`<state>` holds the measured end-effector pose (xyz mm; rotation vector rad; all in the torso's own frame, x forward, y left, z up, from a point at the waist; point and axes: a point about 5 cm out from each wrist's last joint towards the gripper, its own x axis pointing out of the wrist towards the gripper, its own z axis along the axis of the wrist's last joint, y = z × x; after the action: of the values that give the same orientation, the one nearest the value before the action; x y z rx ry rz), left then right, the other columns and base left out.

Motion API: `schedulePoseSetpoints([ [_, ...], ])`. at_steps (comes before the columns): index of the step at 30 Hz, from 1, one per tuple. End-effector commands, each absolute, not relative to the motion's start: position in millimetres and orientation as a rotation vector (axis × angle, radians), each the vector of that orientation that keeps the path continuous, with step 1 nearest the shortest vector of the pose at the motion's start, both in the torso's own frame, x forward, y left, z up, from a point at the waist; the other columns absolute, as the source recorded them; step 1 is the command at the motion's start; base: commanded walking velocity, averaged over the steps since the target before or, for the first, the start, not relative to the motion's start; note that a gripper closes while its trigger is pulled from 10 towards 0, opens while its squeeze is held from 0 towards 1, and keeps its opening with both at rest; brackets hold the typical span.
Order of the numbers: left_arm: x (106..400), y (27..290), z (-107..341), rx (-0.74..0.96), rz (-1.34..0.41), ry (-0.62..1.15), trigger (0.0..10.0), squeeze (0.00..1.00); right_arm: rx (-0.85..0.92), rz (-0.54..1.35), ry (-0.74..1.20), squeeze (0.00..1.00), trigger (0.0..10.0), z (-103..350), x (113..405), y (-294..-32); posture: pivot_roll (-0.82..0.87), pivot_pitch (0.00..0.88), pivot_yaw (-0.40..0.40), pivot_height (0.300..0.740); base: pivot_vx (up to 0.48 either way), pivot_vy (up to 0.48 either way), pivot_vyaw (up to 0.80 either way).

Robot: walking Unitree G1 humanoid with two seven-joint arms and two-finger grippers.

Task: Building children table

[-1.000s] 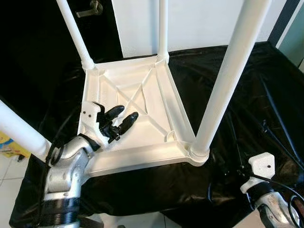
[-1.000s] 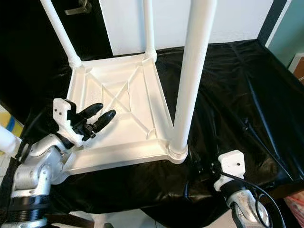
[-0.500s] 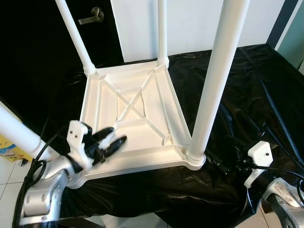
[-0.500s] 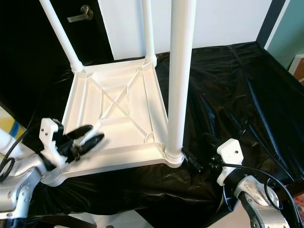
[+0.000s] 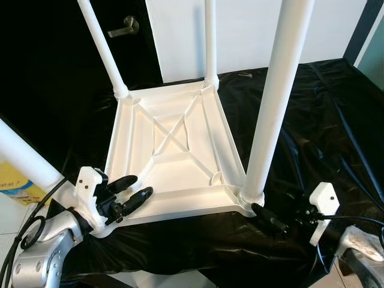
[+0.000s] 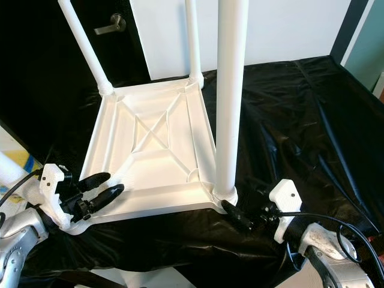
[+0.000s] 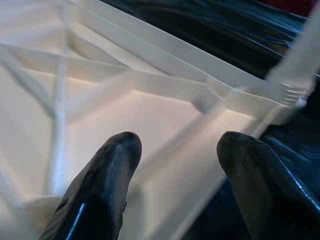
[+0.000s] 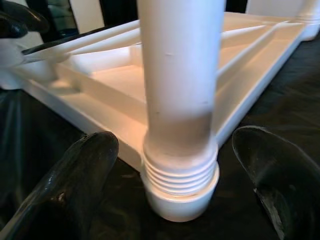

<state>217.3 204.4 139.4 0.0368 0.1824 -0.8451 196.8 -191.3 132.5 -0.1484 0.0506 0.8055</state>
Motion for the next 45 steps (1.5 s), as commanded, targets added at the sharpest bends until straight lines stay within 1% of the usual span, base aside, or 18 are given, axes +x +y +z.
schedulePoseSetpoints([
  [1,212.1,200.0,141.9,0.037,-0.939,0.187,10.0,0.00,-0.135,0.831,0.055,0.00,10.0,133.7,195.4,-187.9,-0.15,0.000,0.082,0.740,0.000,0.000,0.00],
  [2,212.1,200.0,141.9,0.037,-0.939,0.187,10.0,0.00,-0.135,0.831,0.055,0.00,10.0,133.7,195.4,-187.9,-0.15,0.000,0.082,0.740,0.000,0.000,0.00],
  [5,208.4,175.2,140.0,-0.029,-1.010,0.173,10.0,0.00,-0.155,0.803,-0.007,0.00,10.0,135.2,211.2,-176.3,-0.16,0.000,0.082,0.740,0.000,0.000,0.00],
  [7,208.4,175.2,140.0,-0.029,-1.010,0.173,10.0,0.00,-0.155,0.803,-0.007,0.00,10.0,135.2,211.2,-176.3,-0.16,0.000,0.082,0.740,0.000,0.000,0.00],
  [8,207.3,157.9,140.9,-0.071,-1.047,0.150,10.0,0.00,-0.154,0.778,-0.047,0.00,10.0,136.5,223.5,-168.0,-0.16,0.000,0.081,0.740,0.000,0.000,0.00],
  [10,206.9,148.3,141.2,-0.083,-1.061,0.134,10.0,0.00,-0.152,0.763,-0.068,0.00,10.0,137.0,229.9,-163.2,-0.17,0.000,0.086,0.740,0.000,0.000,0.00],
  [12,206.9,148.3,141.2,-0.083,-1.061,0.134,10.0,0.00,-0.152,0.763,-0.068,0.00,10.0,137.0,229.9,-163.2,-0.17,0.000,0.086,0.740,0.000,0.000,0.00],
  [18,218.6,117.2,145.2,-0.072,-1.017,0.038,10.0,0.00,-0.135,0.736,-0.091,0.00,10.0,135.5,245.5,-150.1,-0.16,0.000,0.070,0.740,0.000,0.000,0.00],
  [19,232.1,99.9,154.9,-0.103,-0.936,-0.048,10.0,0.00,-0.137,0.705,-0.076,0.00,6.9,131.9,251.8,-149.1,-0.15,0.000,0.064,0.740,0.000,0.000,0.00],
  [23,235.2,95.8,158.2,-0.117,-0.917,-0.071,10.0,0.00,-0.139,0.697,-0.072,0.00,6.9,131.0,252.9,-149.6,-0.15,0.000,0.063,0.740,0.000,0.000,0.00],
  [24,239.8,92.6,161.3,-0.120,-0.889,-0.085,10.0,0.00,-0.139,0.681,-0.061,0.00,1.5,129.9,254.4,-150.9,-0.15,0.005,0.057,0.740,0.000,0.000,0.00],
  [25,245.4,90.4,161.6,-0.120,-0.858,-0.065,10.0,0.00,-0.136,0.662,-0.053,0.00,0.0,128.7,255.9,-152.2,-0.15,0.008,0.052,0.740,0.000,0.000,0.00],
  [40,272.4,94.0,164.7,-0.038,-0.740,-0.055,10.0,0.00,-0.111,0.524,-0.035,0.00,0.0,122.5,260.7,-152.6,-0.16,0.030,0.051,0.740,0.000,0.000,0.00],
  [41,279.2,96.1,164.3,-0.013,-0.702,-0.054,10.0,0.00,-0.102,0.449,-0.034,0.00,4.7,120.5,262.2,-152.8,-0.16,0.041,0.054,0.740,0.000,0.000,0.00],
  [42,279.2,96.1,164.3,-0.013,-0.702,-0.054,10.0,0.00,-0.102,0.449,-0.034,0.00,4.7,120.5,262.2,-152.8,-0.16,0.041,0.054,0.740,0.000,0.000,0.00],
  [43,285.2,98.2,165.0,0.012,-0.665,-0.064,10.0,0.00,-0.091,0.366,-0.033,0.00,10.0,118.7,263.3,-153.5,-0.16,0.044,0.060,0.740,0.000,0.000,0.00],
  [44,289.7,99.0,165.8,0.035,-0.641,-0.079,10.0,0.00,-0.063,0.274,-0.026,0.00,10.0,115.4,263.0,-154.0,-0.16,0.049,0.062,0.740,0.000,0.000,0.00],
  [45,289.7,99.0,165.8,0.035,-0.641,-0.079,10.0,0.00,-0.063,0.274,-0.026,0.00,10.0,115.4,263.0,-154.0,-0.16,0.049,0.062,0.740,0.000,0.000,0.00],
])
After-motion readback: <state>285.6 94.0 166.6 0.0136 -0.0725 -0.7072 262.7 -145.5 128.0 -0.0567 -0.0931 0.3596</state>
